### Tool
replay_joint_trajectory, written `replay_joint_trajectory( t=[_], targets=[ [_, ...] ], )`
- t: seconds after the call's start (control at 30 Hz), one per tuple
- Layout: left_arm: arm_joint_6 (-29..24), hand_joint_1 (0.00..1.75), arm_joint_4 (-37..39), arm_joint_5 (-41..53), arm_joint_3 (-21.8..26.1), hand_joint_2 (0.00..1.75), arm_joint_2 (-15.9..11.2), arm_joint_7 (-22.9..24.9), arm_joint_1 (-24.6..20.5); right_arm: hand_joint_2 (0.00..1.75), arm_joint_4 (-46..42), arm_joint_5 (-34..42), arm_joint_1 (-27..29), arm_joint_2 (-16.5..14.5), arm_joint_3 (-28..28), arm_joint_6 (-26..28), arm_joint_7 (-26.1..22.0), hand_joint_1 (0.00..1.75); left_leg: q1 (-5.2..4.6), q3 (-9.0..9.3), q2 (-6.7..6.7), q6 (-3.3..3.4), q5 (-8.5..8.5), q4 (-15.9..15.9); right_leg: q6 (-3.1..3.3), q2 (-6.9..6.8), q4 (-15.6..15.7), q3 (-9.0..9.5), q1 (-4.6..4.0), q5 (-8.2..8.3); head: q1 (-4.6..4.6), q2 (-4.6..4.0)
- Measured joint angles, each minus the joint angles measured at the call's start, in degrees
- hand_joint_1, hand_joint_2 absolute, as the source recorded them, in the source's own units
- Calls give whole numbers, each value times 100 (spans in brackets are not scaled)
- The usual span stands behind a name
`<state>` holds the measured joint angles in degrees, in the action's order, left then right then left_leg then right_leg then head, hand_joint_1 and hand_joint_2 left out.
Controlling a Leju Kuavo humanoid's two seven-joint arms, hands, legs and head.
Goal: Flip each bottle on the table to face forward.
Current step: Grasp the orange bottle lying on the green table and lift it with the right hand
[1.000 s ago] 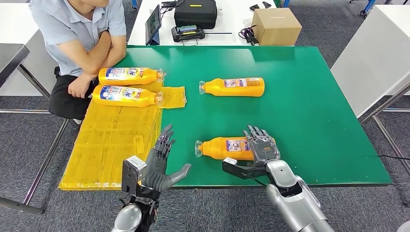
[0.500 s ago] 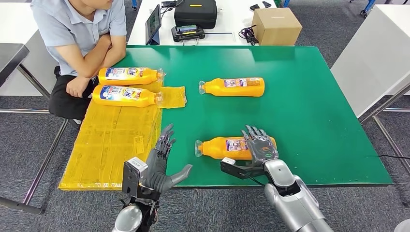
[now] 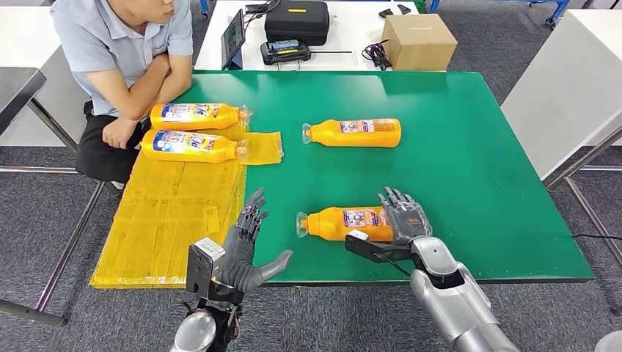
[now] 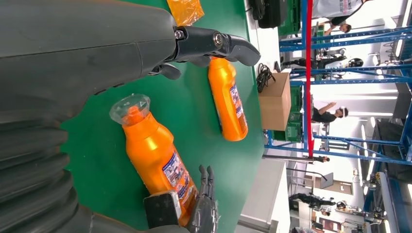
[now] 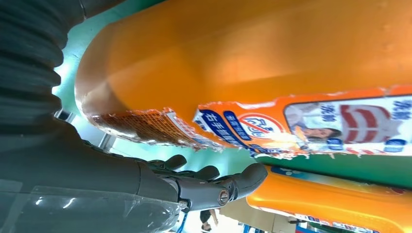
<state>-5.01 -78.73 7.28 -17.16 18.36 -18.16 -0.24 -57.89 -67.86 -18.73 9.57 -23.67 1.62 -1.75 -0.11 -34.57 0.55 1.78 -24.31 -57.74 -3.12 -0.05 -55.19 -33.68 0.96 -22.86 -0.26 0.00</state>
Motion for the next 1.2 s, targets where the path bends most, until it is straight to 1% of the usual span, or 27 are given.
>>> replay_joint_trajectory(
  t=[0.03,0.13,0.17,0.27,0.37,0.5,0.6,0.67,0.73,0.9,1.1,1.2],
  targets=[
    [2,0,0,-1,-1,175,0,1,0,175,15,1,-5,0,9,-1,1,17,0,1,0,0,0,0,0,0,0,1,0,0,0,0],
    [19,0,3,-5,-5,175,0,13,-3,175,80,24,-24,2,39,-11,25,146,0,5,0,0,0,0,0,0,0,4,0,0,-1,0],
    [32,0,8,-9,-8,175,0,21,-6,175,128,51,-39,4,63,-16,39,173,0,6,0,0,0,0,0,0,0,5,0,0,-1,0],
    [80,0,42,-22,-31,175,-1,45,-23,175,382,184,-127,33,203,-4,33,175,-1,12,0,0,0,0,0,0,1,8,1,0,-1,0],
    [99,0,93,-26,-57,175,-3,51,-47,175,680,288,-257,95,361,65,-82,175,-3,21,2,1,0,-1,0,-1,2,17,1,0,0,0],
    [127,0,154,-37,-121,175,-11,48,-85,175,982,451,-392,140,512,91,-381,175,-3,33,2,2,-2,-1,0,-1,4,26,1,-1,-1,0],
    [171,0,208,-78,-153,175,-13,13,-111,175,1095,801,-416,197,612,-51,-713,175,-4,39,3,4,-4,-2,0,-1,5,30,1,-2,-1,0],
    [201,0,269,-121,-176,175,-14,-32,-144,175,1147,1100,-407,281,684,-222,-944,175,-4,43,1,5,-5,-2,-1,-1,6,36,1,-2,0,0],
    [210,0,334,-151,-194,175,-15,-60,-182,175,1186,1256,-406,362,727,-292,-1060,175,-4,49,1,7,-6,-2,-1,0,6,41,0,-2,1,0],
    [210,0,441,-188,-247,175,-15,-96,-240,175,1240,1400,-392,470,756,-311,-1149,175,-4,63,1,14,-12,-2,-1,0,8,40,0,-6,-1,0],
    [146,0,499,-205,-283,175,-15,-164,-271,175,1222,1753,-327,505,787,-305,-1332,175,-5,72,-3,18,-14,-2,-2,1,10,62,1,-5,0,0],
    [-98,0,505,-240,-280,175,-15,-290,-291,175,1082,2276,-206,496,873,-445,-1712,175,-4,73,-4,18,-14,-2,-2,1,10,67,0,-4,0,0]
  ],
)
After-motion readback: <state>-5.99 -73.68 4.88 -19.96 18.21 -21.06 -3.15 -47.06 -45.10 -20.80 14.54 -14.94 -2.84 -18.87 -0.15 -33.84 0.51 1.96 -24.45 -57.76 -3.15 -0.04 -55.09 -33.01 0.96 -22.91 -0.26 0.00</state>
